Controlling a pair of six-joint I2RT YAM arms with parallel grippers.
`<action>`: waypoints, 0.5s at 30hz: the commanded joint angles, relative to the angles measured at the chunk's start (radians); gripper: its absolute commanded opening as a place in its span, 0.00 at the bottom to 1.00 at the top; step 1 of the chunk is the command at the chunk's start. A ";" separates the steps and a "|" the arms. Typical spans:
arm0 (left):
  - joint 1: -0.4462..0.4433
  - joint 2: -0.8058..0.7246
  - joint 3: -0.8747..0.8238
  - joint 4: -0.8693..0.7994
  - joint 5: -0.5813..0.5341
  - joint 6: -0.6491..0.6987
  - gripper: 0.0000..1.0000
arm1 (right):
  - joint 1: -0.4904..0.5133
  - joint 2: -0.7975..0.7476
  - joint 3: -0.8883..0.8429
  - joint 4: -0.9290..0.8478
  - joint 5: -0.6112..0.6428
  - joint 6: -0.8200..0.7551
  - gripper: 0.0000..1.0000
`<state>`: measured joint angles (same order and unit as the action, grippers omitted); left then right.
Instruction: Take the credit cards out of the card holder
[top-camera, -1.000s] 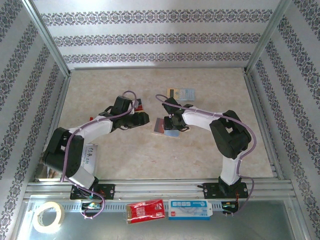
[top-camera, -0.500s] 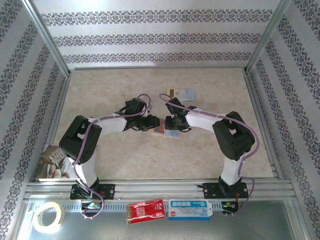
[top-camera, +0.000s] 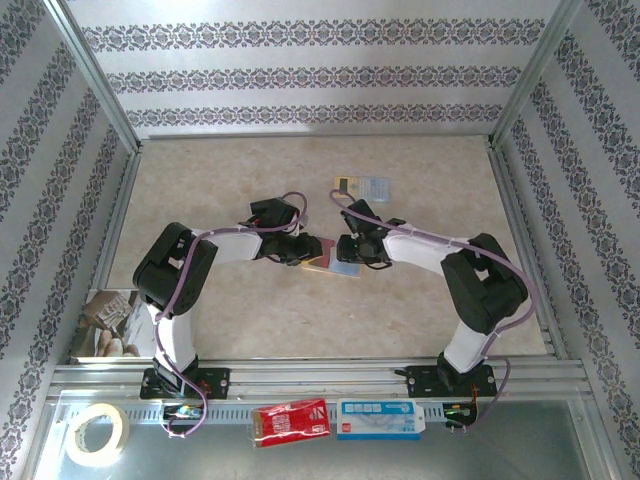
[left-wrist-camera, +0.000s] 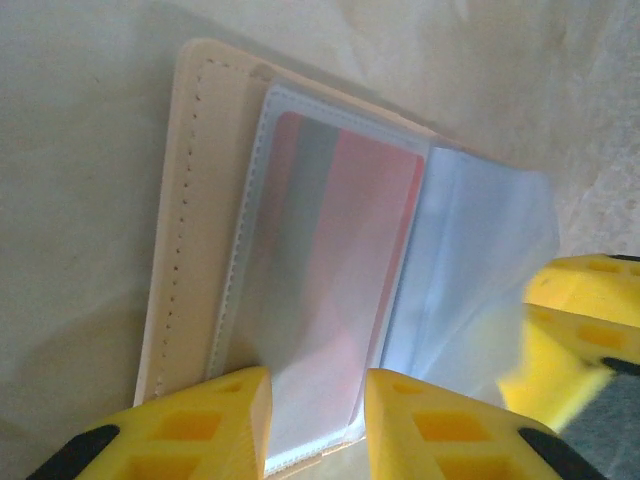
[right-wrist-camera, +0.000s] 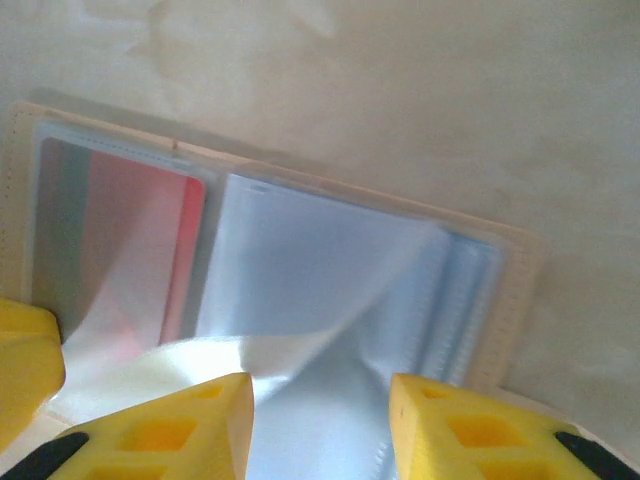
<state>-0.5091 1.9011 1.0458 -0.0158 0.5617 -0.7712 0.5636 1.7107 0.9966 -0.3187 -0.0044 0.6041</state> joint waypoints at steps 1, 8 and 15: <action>-0.009 0.009 0.008 -0.042 -0.003 0.005 0.31 | -0.028 -0.066 -0.036 -0.014 0.087 0.022 0.42; -0.008 -0.016 0.021 -0.021 0.030 0.001 0.31 | -0.048 -0.187 -0.097 0.048 0.094 0.046 0.42; -0.032 -0.013 0.066 -0.007 0.073 -0.007 0.31 | -0.059 -0.260 -0.111 0.063 0.090 0.051 0.44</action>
<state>-0.5148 1.9011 1.0706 -0.0177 0.5987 -0.7719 0.5137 1.4780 0.9066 -0.2771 0.0639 0.6338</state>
